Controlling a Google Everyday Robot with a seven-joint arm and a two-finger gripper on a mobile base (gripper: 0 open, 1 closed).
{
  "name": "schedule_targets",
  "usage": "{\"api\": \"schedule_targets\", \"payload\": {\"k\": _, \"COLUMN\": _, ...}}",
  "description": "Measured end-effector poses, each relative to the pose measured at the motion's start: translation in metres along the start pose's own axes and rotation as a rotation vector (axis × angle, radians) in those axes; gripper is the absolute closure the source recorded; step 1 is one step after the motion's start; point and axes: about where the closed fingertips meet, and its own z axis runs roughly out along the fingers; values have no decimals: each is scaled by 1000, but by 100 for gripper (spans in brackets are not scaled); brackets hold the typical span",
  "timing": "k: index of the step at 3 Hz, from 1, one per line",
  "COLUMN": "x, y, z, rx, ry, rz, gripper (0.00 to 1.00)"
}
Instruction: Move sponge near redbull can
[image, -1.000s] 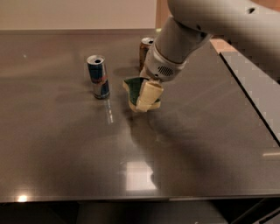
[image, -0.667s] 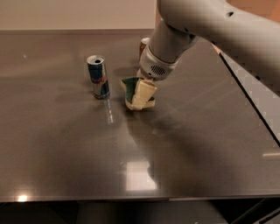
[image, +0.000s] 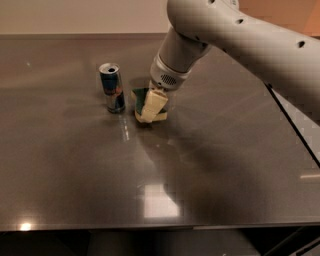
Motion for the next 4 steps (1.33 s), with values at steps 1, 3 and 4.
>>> {"api": "schedule_targets", "payload": {"k": 1, "x": -9, "y": -7, "z": 8, "rx": 1, "ry": 1, "rz": 8, "gripper": 82}}
{"api": "schedule_targets", "payload": {"k": 3, "x": -10, "y": -16, "z": 23, "rx": 9, "ry": 3, "rz": 29, "gripper": 36}}
{"api": "schedule_targets", "payload": {"k": 4, "x": -10, "y": -15, "z": 24, "rx": 7, "ry": 4, "rz": 27, "gripper": 12}}
